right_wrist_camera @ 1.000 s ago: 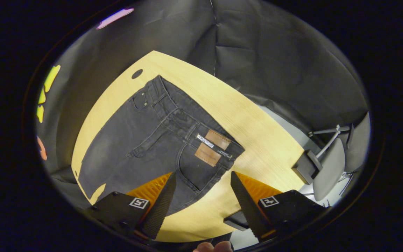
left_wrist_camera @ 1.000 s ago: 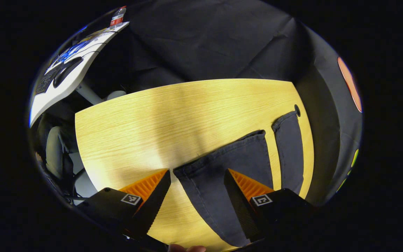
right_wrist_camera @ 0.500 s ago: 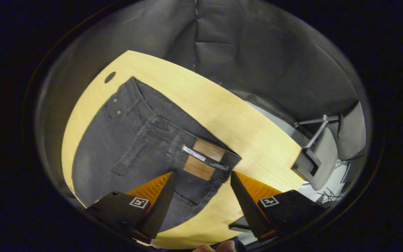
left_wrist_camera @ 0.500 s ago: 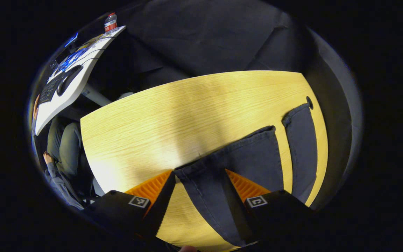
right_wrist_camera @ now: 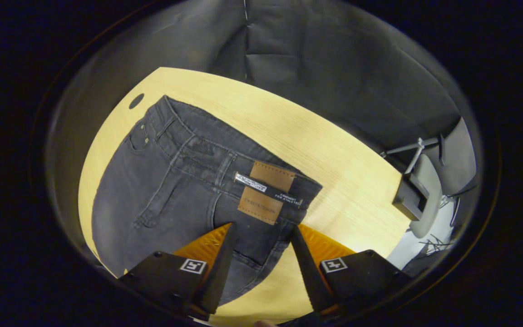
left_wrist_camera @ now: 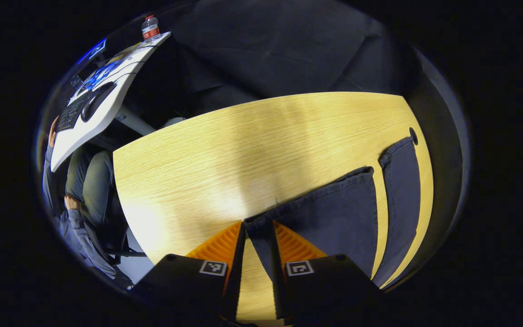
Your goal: Grasp the waist and the cuffs of the jeans and fold them to make the two legs overlap; first hold the waist and fold one-third of the jeans toward the cuffs, then hold the cuffs and fold the remaining one-third in the same direction to finish folding.
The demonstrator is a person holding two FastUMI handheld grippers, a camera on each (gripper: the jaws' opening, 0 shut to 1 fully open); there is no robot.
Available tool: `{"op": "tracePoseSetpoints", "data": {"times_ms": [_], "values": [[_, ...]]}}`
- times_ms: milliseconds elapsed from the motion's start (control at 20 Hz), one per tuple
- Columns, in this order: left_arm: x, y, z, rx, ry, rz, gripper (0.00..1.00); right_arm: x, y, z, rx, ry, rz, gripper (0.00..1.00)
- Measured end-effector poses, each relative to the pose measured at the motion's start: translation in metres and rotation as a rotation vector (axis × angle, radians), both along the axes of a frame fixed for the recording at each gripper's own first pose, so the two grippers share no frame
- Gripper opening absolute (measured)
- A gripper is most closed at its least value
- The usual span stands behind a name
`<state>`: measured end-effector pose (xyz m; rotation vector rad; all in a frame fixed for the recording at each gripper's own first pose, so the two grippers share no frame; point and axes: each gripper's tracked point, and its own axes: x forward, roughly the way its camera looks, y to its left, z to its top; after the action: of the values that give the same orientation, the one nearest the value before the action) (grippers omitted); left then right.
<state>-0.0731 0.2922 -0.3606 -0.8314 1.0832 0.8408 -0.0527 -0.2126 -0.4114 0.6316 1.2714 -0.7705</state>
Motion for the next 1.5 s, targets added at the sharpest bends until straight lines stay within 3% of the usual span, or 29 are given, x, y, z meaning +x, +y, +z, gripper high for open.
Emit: {"op": "tracePoseSetpoints", "data": {"times_ms": [100,200,250,400,550,600,700,850,950,1100,1150,1250,1300,1500], "values": [[0.005,-0.004,0.002,-0.005,-0.057,-0.011,0.22,0.002,-0.005,0.003,0.022,-0.04,-0.027,0.24],[0.015,-0.01,0.003,-0.052,-0.147,0.017,0.11,0.003,0.001,0.002,0.065,-0.08,-0.02,0.06],[0.017,-0.015,0.006,-0.082,-0.178,0.03,0.07,0.003,0.0,0.008,0.086,-0.101,-0.033,0.08],[0.016,-0.025,0.029,-0.161,-0.249,0.086,0.06,0.007,0.006,0.037,0.148,-0.193,-0.014,0.0],[0.023,-0.031,0.066,-0.225,-0.294,0.17,0.06,0.024,0.021,0.077,0.217,-0.283,0.012,0.04],[0.027,-0.033,0.075,-0.242,-0.31,0.19,0.06,0.03,0.026,0.089,0.254,-0.313,0.001,0.01],[0.053,-0.042,0.112,-0.312,-0.38,0.221,0.06,0.053,0.036,0.124,0.391,-0.395,-0.073,0.0],[0.077,-0.045,0.136,-0.356,-0.401,0.293,0.05,0.08,0.032,0.15,0.497,-0.456,-0.172,0.01],[0.097,-0.032,0.144,-0.364,-0.367,0.362,0.06,0.104,0.022,0.156,0.557,-0.466,-0.251,0.0],[0.131,-0.025,0.148,-0.377,-0.335,0.407,0.06,0.138,0.019,0.155,0.595,-0.466,-0.289,0.05],[0.144,-0.023,0.148,-0.383,-0.327,0.415,0.06,0.153,0.019,0.154,0.603,-0.472,-0.301,0.01],[0.171,-0.021,0.145,-0.386,-0.317,0.423,0.05,0.183,0.017,0.151,0.613,-0.482,-0.322,0.05],[0.188,-0.021,0.143,-0.389,-0.321,0.424,0.06,0.197,0.016,0.147,0.609,-0.481,-0.331,0.0],[0.249,-0.021,0.125,-0.395,-0.32,0.377,0.06,0.245,0.012,0.124,0.623,-0.487,-0.347,0.01]]}}
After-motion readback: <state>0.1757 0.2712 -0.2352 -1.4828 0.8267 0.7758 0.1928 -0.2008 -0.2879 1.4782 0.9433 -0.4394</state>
